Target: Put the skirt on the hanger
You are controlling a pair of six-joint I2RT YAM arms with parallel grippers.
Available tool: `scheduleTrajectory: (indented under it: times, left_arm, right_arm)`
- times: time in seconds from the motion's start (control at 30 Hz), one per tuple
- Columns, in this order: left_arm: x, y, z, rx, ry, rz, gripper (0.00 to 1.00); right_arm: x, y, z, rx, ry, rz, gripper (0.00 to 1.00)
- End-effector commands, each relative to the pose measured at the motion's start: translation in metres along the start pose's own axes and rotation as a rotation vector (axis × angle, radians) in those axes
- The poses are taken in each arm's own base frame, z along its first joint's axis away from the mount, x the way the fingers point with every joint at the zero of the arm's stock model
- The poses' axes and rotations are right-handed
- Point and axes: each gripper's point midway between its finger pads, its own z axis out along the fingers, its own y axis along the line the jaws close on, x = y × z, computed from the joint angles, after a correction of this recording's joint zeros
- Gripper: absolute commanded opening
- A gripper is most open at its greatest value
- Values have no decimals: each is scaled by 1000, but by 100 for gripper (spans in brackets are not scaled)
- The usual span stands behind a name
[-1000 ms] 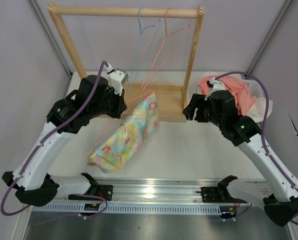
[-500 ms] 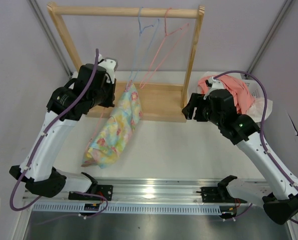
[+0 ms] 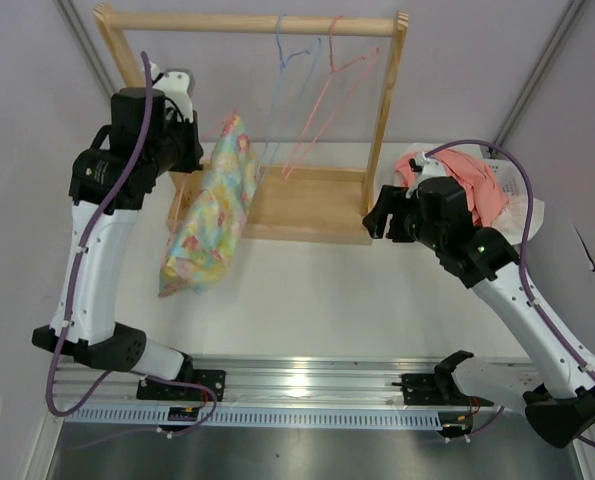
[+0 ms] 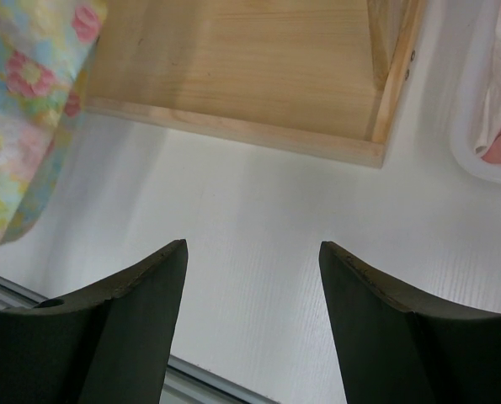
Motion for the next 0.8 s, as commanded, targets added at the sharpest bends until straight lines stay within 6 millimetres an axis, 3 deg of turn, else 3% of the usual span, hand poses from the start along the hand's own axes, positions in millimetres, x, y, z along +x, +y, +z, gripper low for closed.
scheduleTrajectory:
  times: [0.0, 0.17, 0.3, 0.6, 0.77]
  left_arm:
    - [-60, -5, -2, 75, -196, 23, 0]
    - [-87, 12, 14, 39, -257, 21, 0]
    - [-105, 15, 21, 58, -313, 37, 0]
    - [-147, 22, 8, 125, -475, 79, 0]
    - [-152, 27, 12, 144, -492, 70, 0]
  right_arm:
    - [-24, 11, -15, -37, -66, -17, 70]
    - [-27, 11, -17, -45, -79, -24, 71]
    - [-32, 14, -18, -56, -87, -31, 71]
    - [-36, 18, -13, -75, -94, -41, 71]
    - [-39, 20, -8, -83, -97, -56, 71]
